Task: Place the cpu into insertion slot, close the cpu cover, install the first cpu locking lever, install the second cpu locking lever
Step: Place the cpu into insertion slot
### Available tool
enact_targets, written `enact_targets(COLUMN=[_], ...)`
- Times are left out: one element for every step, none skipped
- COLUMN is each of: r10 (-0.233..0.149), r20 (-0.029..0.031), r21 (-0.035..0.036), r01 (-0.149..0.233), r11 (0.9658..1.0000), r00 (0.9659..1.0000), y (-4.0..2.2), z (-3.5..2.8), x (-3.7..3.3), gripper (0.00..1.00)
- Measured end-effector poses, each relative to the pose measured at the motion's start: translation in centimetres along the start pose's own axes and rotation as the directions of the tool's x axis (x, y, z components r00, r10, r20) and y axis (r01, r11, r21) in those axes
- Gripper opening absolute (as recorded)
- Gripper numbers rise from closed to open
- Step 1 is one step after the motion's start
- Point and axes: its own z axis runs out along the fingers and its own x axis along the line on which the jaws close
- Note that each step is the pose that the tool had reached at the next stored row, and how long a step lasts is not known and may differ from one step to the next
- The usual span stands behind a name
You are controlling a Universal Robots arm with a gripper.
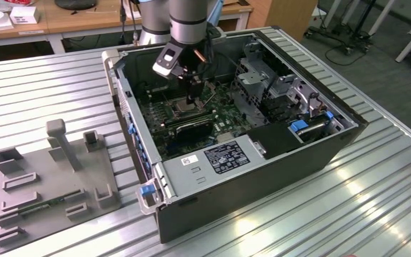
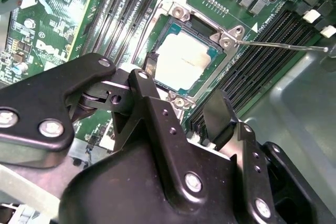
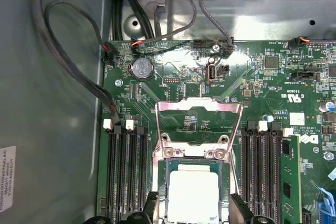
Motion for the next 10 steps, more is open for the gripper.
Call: enact_targets(r10=[0.0, 0.0, 0.0, 0.0, 0.0, 0.0, 0.0, 0.0, 0.0, 0.0], r20=[0.0001, 0.0001, -0.0001, -0.0002, -0.0003, 0.0, 0.0, 0.0001, 0.0001, 0.0002], r21=[0.0, 0.0, -0.0001, -0.0001, -0.0002, 0.0, 0.0, 0.0, 0.0, 0.0001], r01=[0.0, 0.0, 0.0, 0.0, 0.0, 0.0, 0.0, 0.0, 0.0, 0.0], r11=[1.0, 1.0, 1.0, 1.0, 1.0, 1.0, 1.0, 1.0, 1.0, 1.0], r00=[1.0, 1.0, 1.0, 1.0, 1.0, 1.0, 1.0, 1.0, 1.0, 1.0], y=[0.0, 0.01, 0.01, 0.01, 0.01, 0.01, 0.01, 0.01, 0.01, 0.01], z=[-0.07, -0.13, -0.16, -0.17, -0.17, -0.19, -0.21, -0.21, -0.21, -0.24], x=[0.0, 0.0, 0.0, 0.01, 0.01, 0.0, 0.0, 0.0, 0.0, 0.0], gripper=[0.63, 0.63, 0.63, 0.63, 0.63, 0.63, 0.63, 0.63, 0.63, 0.63])
